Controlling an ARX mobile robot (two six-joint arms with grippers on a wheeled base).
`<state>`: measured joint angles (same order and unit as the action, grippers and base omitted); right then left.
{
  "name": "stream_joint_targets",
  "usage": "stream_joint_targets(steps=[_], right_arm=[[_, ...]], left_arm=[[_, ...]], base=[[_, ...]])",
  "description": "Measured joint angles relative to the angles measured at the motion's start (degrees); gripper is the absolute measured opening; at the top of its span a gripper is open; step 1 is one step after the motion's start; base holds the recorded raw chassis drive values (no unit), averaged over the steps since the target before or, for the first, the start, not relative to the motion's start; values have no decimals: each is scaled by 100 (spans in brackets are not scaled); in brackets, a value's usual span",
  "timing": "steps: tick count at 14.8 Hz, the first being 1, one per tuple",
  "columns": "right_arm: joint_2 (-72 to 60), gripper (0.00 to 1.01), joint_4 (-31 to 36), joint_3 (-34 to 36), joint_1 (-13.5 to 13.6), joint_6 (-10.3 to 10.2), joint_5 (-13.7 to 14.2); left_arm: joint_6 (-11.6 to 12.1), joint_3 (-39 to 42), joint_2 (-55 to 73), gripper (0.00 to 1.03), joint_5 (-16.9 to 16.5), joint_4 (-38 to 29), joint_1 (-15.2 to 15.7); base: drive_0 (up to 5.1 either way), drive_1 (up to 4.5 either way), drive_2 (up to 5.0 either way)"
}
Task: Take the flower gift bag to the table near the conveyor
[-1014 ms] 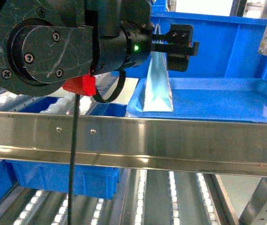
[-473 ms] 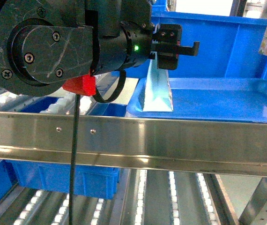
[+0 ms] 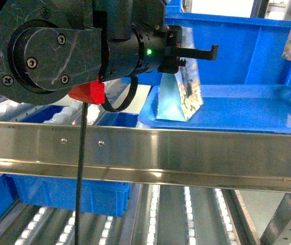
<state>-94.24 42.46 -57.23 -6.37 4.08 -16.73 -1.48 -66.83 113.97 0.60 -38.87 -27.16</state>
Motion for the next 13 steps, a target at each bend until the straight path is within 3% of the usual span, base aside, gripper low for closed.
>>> stream_joint_targets(steps=[2, 5, 10, 13], right_arm=[[0, 2, 0, 0, 0, 0, 0], [0, 2, 0, 0, 0, 0, 0], [0, 2, 0, 0, 0, 0, 0], [0, 2, 0, 0, 0, 2, 0]], left_arm=[[-7, 4, 0, 2, 35, -94, 2], [-13, 225, -256, 2, 356, -442, 105], [-184, 758, -1862, 2, 691, -428, 485], [-310, 1438, -2461, 2, 544, -380, 787]], base=[[0, 0, 0], [0, 0, 0], [0, 0, 0], [0, 0, 0]])
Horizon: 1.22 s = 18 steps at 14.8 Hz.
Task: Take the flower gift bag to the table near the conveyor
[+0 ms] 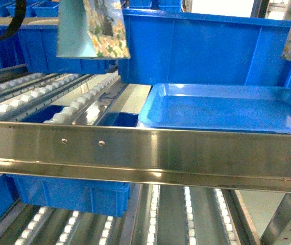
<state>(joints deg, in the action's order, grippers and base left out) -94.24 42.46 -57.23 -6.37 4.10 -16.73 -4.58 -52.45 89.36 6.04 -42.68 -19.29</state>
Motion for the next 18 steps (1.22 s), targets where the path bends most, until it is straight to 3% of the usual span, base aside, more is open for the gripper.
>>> stream_joint_targets(steps=[1, 6, 18], right_arm=[[0, 2, 0, 0, 0, -2, 0], [-9, 2, 15, -2, -7, 0, 0], [11, 2, -20, -4, 0, 0, 9]], left_arm=[[-7, 94, -212, 2, -208, 39, 37], [-101, 92, -223, 2, -280, 9, 31], [-105, 94, -236, 2, -282, 28, 26]], base=[[0, 0, 0], [-122, -205, 347], [-464, 62, 380]])
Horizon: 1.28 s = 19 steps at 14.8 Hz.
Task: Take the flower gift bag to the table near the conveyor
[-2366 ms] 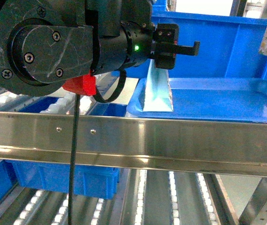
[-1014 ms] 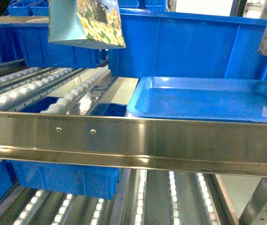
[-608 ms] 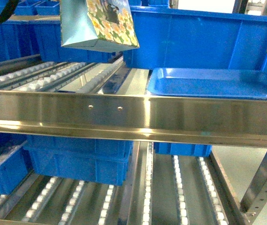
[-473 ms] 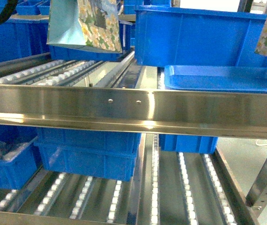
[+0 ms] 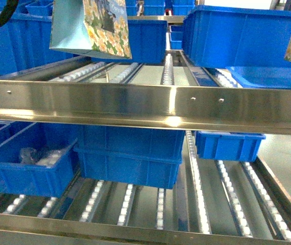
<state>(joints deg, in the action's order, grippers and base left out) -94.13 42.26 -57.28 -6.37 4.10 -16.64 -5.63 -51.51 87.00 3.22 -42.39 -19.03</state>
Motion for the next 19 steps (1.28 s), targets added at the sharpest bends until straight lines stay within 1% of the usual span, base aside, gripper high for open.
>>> stream_joint_targets(steps=[19], right_arm=[[11, 2, -2, 0, 0, 0, -9]], left_arm=[[0, 0, 0, 2, -2, 7, 0]], base=[[-487, 142, 339]])
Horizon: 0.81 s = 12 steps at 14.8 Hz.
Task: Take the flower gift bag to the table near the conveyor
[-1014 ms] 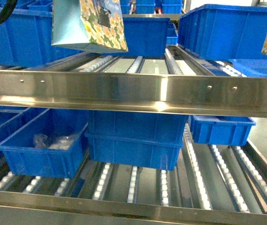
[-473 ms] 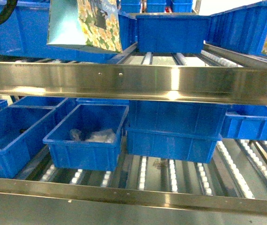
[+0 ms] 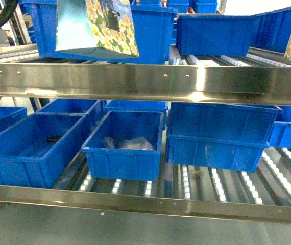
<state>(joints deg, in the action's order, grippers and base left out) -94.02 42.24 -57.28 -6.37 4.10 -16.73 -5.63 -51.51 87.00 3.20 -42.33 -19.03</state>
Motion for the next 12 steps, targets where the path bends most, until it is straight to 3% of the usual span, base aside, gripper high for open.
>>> stream_joint_targets(steps=[12], right_arm=[[0, 2, 17, 0, 0, 0, 2]], left_arm=[[0, 0, 0, 2, 0, -13, 0]], base=[[-485, 163, 329]])
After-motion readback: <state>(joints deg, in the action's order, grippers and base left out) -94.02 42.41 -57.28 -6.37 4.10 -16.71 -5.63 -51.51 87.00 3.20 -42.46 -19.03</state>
